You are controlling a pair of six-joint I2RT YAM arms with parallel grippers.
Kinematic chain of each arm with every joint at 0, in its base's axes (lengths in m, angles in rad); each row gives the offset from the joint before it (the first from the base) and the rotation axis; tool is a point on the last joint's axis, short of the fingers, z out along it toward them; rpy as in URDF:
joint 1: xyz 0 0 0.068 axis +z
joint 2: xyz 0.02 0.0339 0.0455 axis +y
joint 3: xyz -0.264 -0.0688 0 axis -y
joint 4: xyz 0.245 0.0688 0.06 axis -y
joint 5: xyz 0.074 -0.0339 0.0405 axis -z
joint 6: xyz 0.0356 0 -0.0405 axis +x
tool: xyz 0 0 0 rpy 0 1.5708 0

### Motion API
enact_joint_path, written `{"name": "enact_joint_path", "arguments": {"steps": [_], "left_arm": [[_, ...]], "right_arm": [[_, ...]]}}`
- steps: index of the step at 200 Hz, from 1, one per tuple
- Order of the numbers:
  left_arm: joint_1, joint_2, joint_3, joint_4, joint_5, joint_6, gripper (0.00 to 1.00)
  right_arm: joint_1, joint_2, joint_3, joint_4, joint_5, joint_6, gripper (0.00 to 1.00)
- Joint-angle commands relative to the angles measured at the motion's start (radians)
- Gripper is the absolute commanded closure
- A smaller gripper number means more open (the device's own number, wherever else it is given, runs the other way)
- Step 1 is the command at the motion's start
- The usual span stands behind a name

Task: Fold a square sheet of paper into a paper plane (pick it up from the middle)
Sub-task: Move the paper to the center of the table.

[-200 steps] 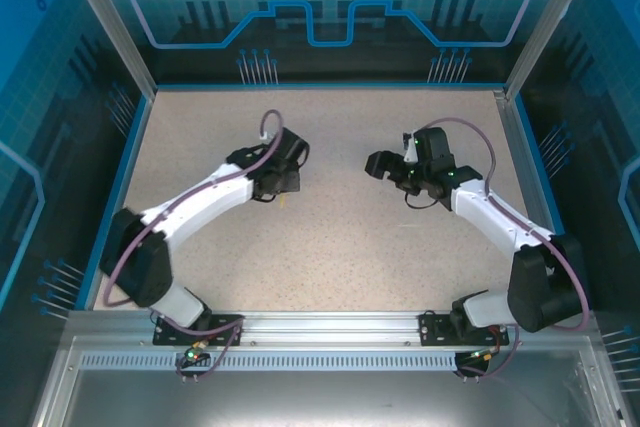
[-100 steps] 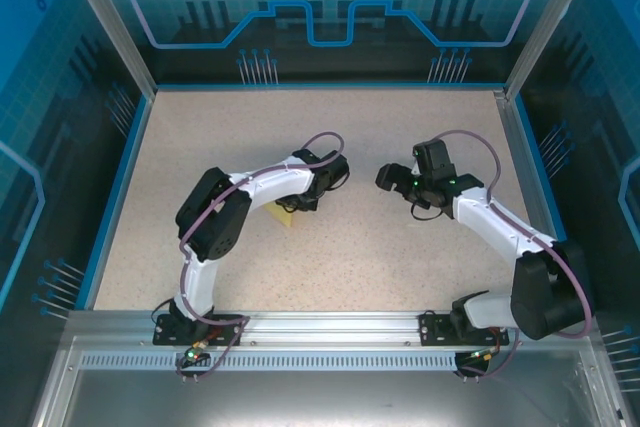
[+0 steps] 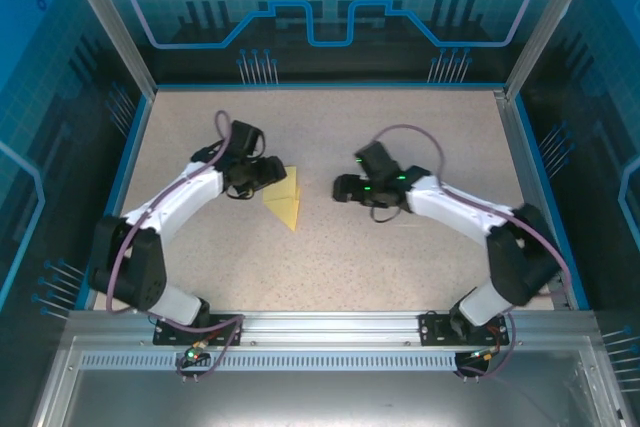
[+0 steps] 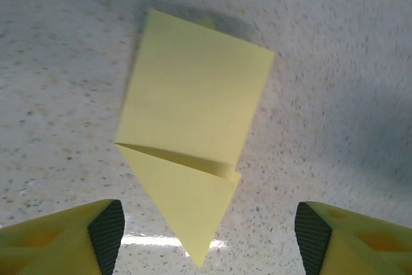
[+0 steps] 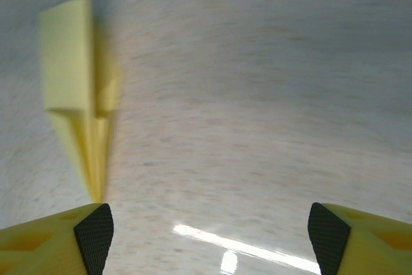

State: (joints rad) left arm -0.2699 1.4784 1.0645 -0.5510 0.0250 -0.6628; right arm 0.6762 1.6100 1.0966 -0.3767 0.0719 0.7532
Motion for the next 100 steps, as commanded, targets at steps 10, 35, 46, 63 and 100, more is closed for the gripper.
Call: {"name": "enact_joint_path", "arguments": {"steps": [10, 35, 46, 63, 100], "left_arm": [[0.121, -0.071, -0.141, 0.057, 0.092, -0.079, 0.22], [0.204, -0.13, -0.23, 0.082, 0.104, -0.112, 0.18], [0.232, -0.148, -0.261, 0.088, 0.109, -0.119, 0.17], [0.26, -0.16, -0.29, 0.097, 0.123, -0.125, 0.15], [0.285, -0.148, -0.308, 0.112, 0.162, -0.124, 0.14]], "right_arm": [[0.189, 0.227, 0.257, -0.063, 0.041, -0.006, 0.25], [0.251, 0.375, 0.423, -0.069, 0.011, 0.011, 0.31], [0.253, 0.426, 0.458, -0.045, -0.022, 0.022, 0.33], [0.246, 0.504, 0.521, -0.058, -0.043, 0.037, 0.35], [0.229, 0.63, 0.628, -0.109, -0.104, 0.024, 0.37]]}}
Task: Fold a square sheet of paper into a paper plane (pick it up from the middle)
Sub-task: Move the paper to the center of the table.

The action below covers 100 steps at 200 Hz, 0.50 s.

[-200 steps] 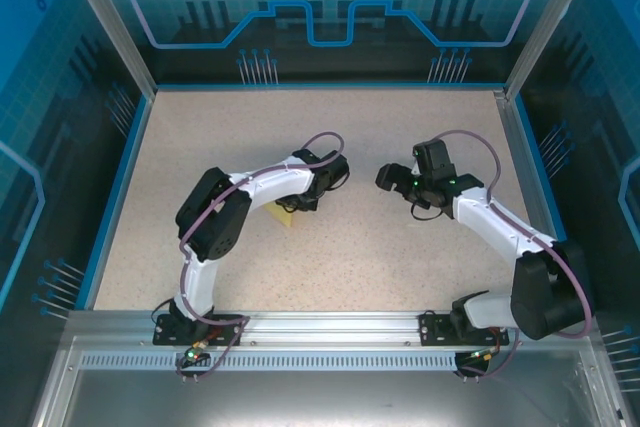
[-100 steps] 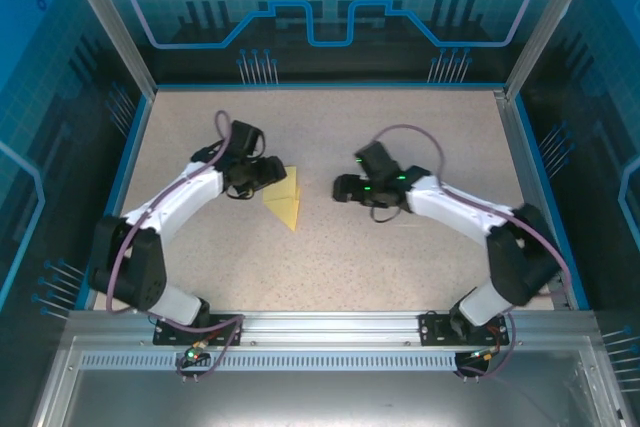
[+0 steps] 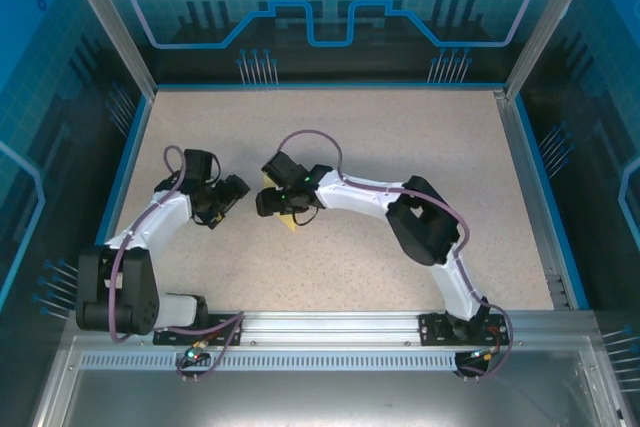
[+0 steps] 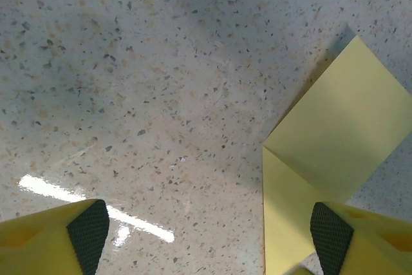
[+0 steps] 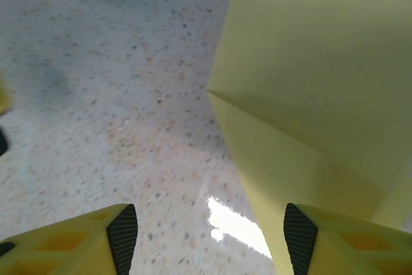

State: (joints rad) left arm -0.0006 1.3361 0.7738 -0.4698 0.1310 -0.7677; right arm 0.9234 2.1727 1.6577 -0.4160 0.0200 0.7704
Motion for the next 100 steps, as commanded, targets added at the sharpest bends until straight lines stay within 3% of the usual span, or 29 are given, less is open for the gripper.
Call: {"name": "enact_joint_path", "arguments": {"steps": [1, 56, 100], "left_arm": [[0.016, -0.004, -0.018, 0.032, 0.057, -0.019, 0.14], [0.018, 0.036, -0.015, 0.068, 0.132, -0.009, 0.13], [0.016, 0.041, -0.024, 0.09, 0.213, 0.019, 0.13]], "right_arm": [[-0.019, 0.072, 0.067, -0.072, -0.053, 0.007, 0.37], [-0.057, 0.067, 0.002, -0.096, -0.07, -0.056, 0.37], [-0.128, -0.08, -0.255, -0.024, -0.227, -0.4, 0.39]]}}
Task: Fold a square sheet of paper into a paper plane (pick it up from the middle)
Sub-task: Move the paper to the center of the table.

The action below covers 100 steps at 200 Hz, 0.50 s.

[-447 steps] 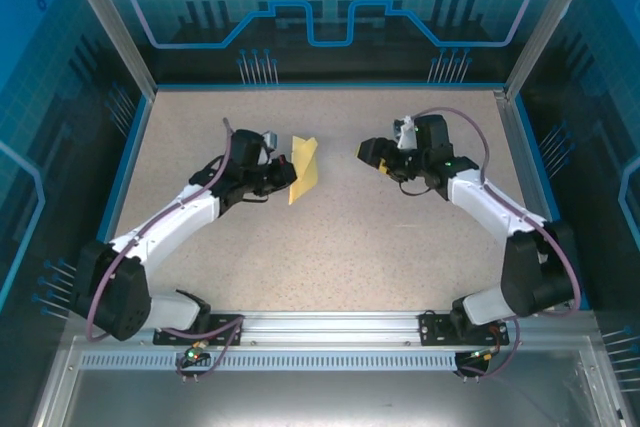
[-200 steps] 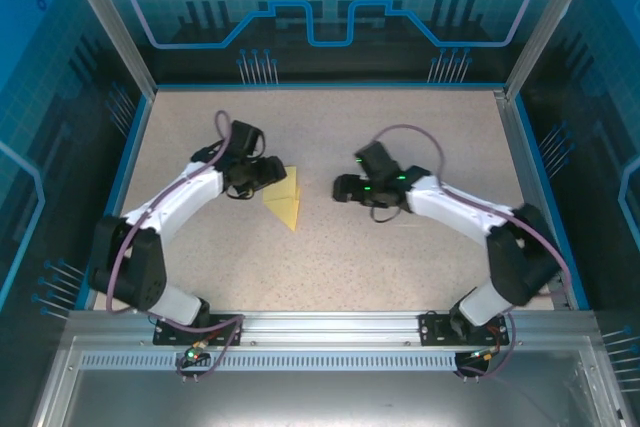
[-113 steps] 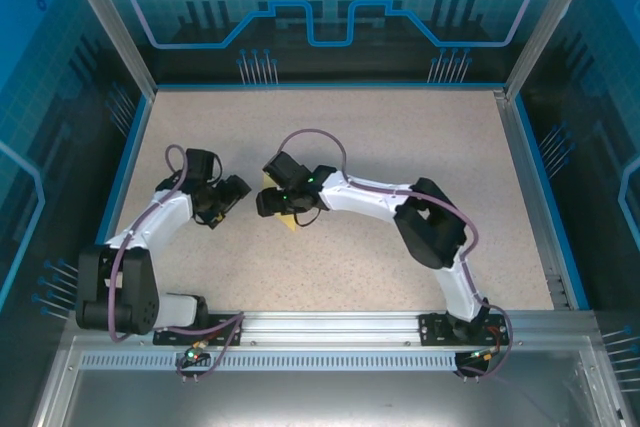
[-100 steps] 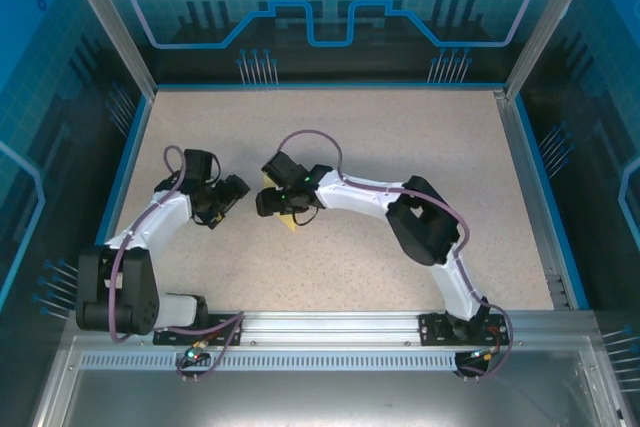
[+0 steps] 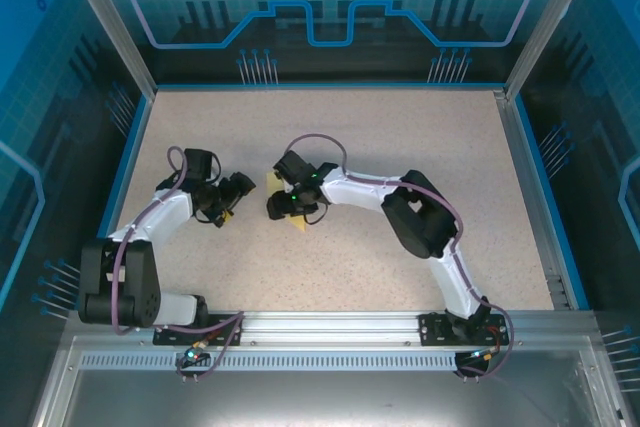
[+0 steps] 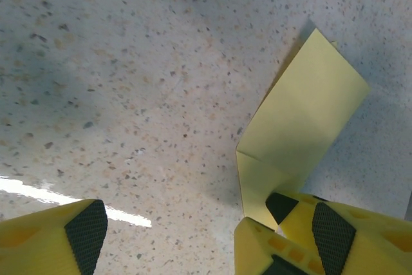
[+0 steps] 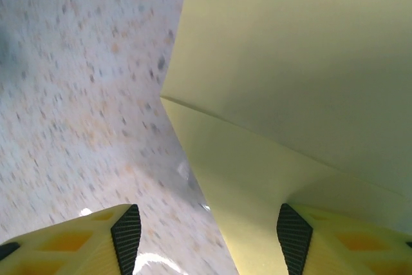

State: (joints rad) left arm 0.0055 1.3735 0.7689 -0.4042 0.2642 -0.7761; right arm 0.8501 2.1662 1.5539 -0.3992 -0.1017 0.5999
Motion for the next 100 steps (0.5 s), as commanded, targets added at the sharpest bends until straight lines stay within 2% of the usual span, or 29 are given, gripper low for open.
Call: {"name": "enact_joint_path", "arguments": {"steps": [1, 25, 44, 68, 100], "left_arm": [[0.01, 0.004, -0.019, 0.026, 0.082, 0.028, 0.13], [0.005, 0.006, -0.034, 0.056, 0.139, 0.028, 0.13], [-0.01, 0.003, -0.045, 0.074, 0.152, 0.021, 0.12], [-0.045, -0.001, -0.05, 0.087, 0.147, 0.007, 0.11], [-0.101, 0.002, -0.066, 0.127, 0.151, -0.011, 0.07]], "right_arm": [[-0.057, -0.078, -0.158, -0.038, -0.11, -0.241, 0.39], [-0.107, -0.195, -0.283, -0.032, -0.2, -0.416, 0.39], [-0.132, -0.275, -0.31, -0.025, -0.203, -0.44, 0.39], [-0.129, -0.367, -0.32, 0.031, -0.137, -0.281, 0.39], [-0.098, -0.406, -0.371, 0.059, 0.045, -0.001, 0.46]]}}
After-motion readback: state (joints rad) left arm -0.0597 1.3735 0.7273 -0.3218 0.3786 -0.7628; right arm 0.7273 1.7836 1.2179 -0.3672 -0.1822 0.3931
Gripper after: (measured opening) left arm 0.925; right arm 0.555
